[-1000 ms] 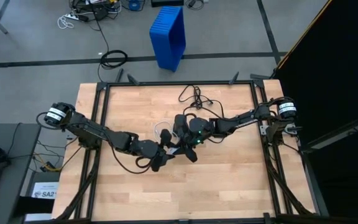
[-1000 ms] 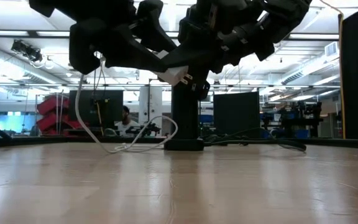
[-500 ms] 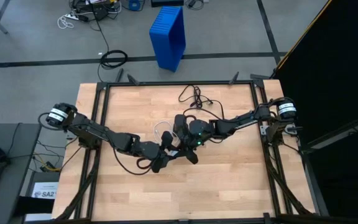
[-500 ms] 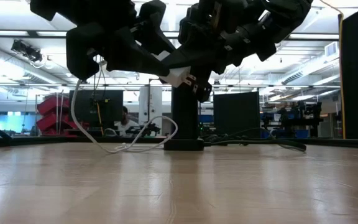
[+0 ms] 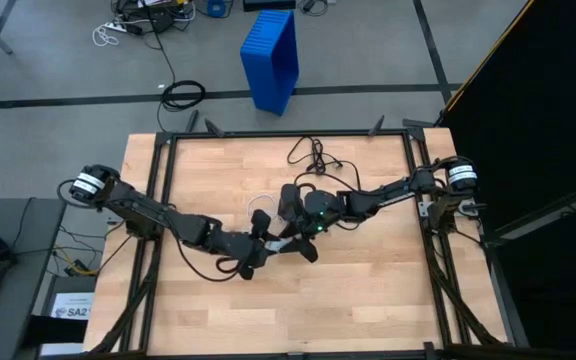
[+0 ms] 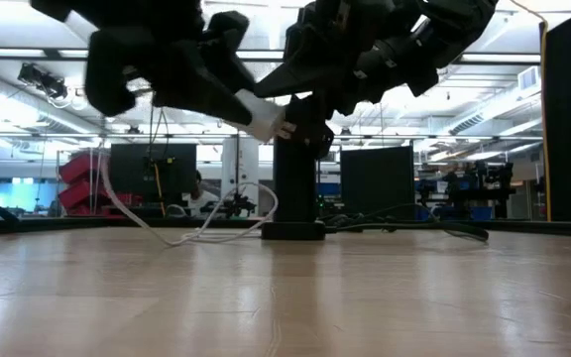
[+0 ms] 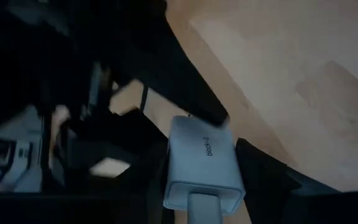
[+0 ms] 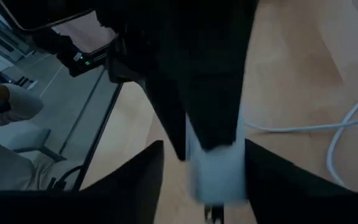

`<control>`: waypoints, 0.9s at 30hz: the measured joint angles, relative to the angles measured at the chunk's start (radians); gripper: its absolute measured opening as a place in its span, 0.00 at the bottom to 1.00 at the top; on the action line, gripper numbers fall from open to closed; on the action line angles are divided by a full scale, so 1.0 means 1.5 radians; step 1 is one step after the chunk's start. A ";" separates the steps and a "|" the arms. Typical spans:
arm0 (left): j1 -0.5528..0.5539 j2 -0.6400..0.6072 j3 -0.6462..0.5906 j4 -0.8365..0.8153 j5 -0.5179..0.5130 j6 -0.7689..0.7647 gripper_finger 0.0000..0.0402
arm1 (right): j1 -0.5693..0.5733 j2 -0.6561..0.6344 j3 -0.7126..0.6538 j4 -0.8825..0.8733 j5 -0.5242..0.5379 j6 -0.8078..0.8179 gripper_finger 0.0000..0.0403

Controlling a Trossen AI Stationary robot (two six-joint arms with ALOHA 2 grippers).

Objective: Insert USB
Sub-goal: Insert the charger adapter into the black outlet extension

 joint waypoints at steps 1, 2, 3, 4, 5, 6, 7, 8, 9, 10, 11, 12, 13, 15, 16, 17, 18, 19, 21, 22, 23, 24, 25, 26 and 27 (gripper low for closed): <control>-0.005 -0.003 0.000 -0.018 -0.016 -0.010 0.36 | -0.004 0.000 0.000 0.000 -0.001 0.000 0.51; -0.010 -0.007 0.000 -0.041 -0.032 -0.025 0.36 | -0.008 -0.001 0.000 0.000 -0.006 0.001 0.53; -0.014 -0.010 -0.001 -0.063 -0.050 -0.043 0.36 | -0.012 -0.004 0.000 -0.001 -0.013 0.005 0.55; -0.018 -0.012 -0.002 -0.079 -0.068 -0.072 0.36 | -0.015 -0.008 0.000 0.000 -0.023 0.013 0.56; -0.022 -0.012 -0.002 -0.086 -0.084 -0.116 0.35 | -0.018 -0.012 0.000 0.004 -0.036 0.021 0.57; -0.027 -0.013 -0.002 -0.090 -0.097 -0.160 0.35 | -0.020 -0.017 0.000 0.005 -0.047 0.026 0.57; -0.033 -0.018 -0.002 -0.104 -0.104 -0.197 0.35 | -0.022 -0.024 0.000 0.003 -0.054 0.026 0.58; -0.039 -0.021 -0.002 -0.118 -0.107 -0.225 0.35 | -0.024 -0.033 0.000 0.000 -0.058 0.020 0.58; -0.045 -0.022 -0.002 -0.125 -0.111 -0.249 0.35 | -0.025 -0.042 0.000 -0.003 -0.059 0.010 0.59; -0.052 -0.025 -0.002 -0.134 -0.121 -0.272 0.35 | -0.026 -0.051 0.000 0.000 -0.058 0.000 0.59; -0.058 -0.029 -0.002 -0.148 -0.138 -0.288 0.35 | -0.028 -0.060 0.000 -0.002 -0.056 -0.012 0.59; -0.060 -0.032 -0.002 -0.162 -0.163 -0.301 0.35 | -0.031 -0.068 0.000 -0.001 -0.049 -0.022 0.58; -0.062 -0.038 -0.002 -0.172 -0.190 -0.309 0.35 | -0.033 -0.077 0.000 -0.002 -0.039 -0.033 0.58; -0.066 -0.050 -0.002 -0.191 -0.233 -0.331 0.35 | -0.036 -0.098 0.000 -0.008 -0.018 -0.057 0.57; -0.067 -0.059 -0.002 -0.198 -0.242 -0.342 0.35 | -0.036 -0.108 0.000 -0.009 0.001 -0.071 0.56; -0.068 -0.069 -0.002 -0.202 -0.246 -0.350 0.35 | -0.037 -0.118 0.000 -0.019 0.024 -0.088 0.56; -0.068 -0.080 -0.002 -0.198 -0.247 -0.354 0.35 | -0.037 -0.128 0.000 -0.028 0.054 -0.112 0.56; -0.068 -0.091 -0.002 -0.189 -0.247 -0.355 0.35 | -0.037 -0.137 0.000 -0.039 0.088 -0.136 0.55; -0.068 -0.110 -0.001 -0.178 -0.248 -0.356 0.35 | -0.031 -0.148 0.000 -0.061 0.157 -0.162 0.55; -0.068 -0.118 -0.001 -0.178 -0.248 -0.356 0.35 | -0.029 -0.150 0.000 -0.074 0.187 -0.168 0.56; -0.066 -0.126 -0.003 -0.176 -0.248 -0.357 0.35 | -0.028 -0.150 0.000 -0.083 0.215 -0.172 0.56; -0.063 -0.135 -0.012 -0.160 -0.247 -0.358 0.35 | -0.028 -0.149 0.000 -0.092 0.239 -0.174 0.57; -0.059 -0.145 -0.024 -0.144 -0.247 -0.359 0.35 | -0.028 -0.148 0.000 -0.098 0.257 -0.177 0.58; -0.055 -0.155 -0.042 -0.125 -0.247 -0.362 0.35 | -0.028 -0.146 0.000 -0.105 0.276 -0.180 0.60; -0.051 -0.166 -0.062 -0.102 -0.246 -0.370 0.35 | -0.029 -0.144 0.000 -0.120 0.294 -0.184 0.61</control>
